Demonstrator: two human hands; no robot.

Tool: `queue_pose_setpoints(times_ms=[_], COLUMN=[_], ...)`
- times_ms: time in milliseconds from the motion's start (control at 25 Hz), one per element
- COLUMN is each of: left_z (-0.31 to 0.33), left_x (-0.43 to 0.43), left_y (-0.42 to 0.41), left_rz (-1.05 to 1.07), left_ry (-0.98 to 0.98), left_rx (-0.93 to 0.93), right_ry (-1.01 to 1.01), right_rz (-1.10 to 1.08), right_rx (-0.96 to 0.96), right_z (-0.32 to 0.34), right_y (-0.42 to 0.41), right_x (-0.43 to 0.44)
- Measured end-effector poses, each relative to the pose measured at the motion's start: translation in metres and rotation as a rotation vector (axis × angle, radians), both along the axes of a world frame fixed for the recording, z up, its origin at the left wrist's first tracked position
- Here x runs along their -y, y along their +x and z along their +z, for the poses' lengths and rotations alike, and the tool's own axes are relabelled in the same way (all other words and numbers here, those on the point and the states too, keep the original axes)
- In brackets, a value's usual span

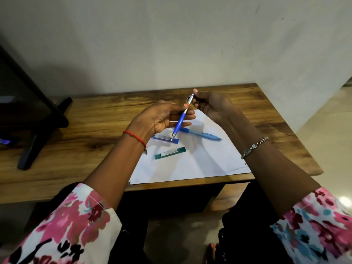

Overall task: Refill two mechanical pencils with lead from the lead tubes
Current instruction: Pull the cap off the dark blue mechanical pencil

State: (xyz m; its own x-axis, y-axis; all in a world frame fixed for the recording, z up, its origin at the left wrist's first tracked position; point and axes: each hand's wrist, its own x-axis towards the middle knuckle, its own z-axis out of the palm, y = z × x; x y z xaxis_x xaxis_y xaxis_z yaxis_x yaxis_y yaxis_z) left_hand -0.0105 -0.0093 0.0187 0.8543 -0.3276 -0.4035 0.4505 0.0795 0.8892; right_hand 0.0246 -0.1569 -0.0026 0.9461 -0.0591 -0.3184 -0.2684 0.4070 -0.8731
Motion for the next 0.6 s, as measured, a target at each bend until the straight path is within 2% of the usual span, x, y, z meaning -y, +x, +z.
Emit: queue_pose_setpoints(times_ms=[160, 280, 360, 440, 600], left_z=[0.002, 0.0, -0.001, -0.001, -0.004], left_x=[0.003, 0.001, -0.001, -0.004, -0.01], left_y=[-0.002, -0.003, -0.006, -0.006, 0.002], left_rz=[0.015, -0.011, -0.031, -0.024, -0.019], left_ry=[-0.025, -0.015, 0.023, 0.114, 0.468], left_rx=[-0.008, -0.022, -0.015, 0.041, 0.296], right_ry=[0.016, 0.065, 0.018, -0.236, -1.2], right_rz=[0.002, -0.076, -0.099, 0.019, 0.32], right_rx=[-0.014, -0.017, 0.02, 0.067, 0.194], right_z=[-0.001, 0.002, 0.005, 0.008, 0.002], right_y=[0.001, 0.003, 0.006, 0.002, -0.006], right_x=[-0.004, 0.003, 0.015, 0.024, 0.02])
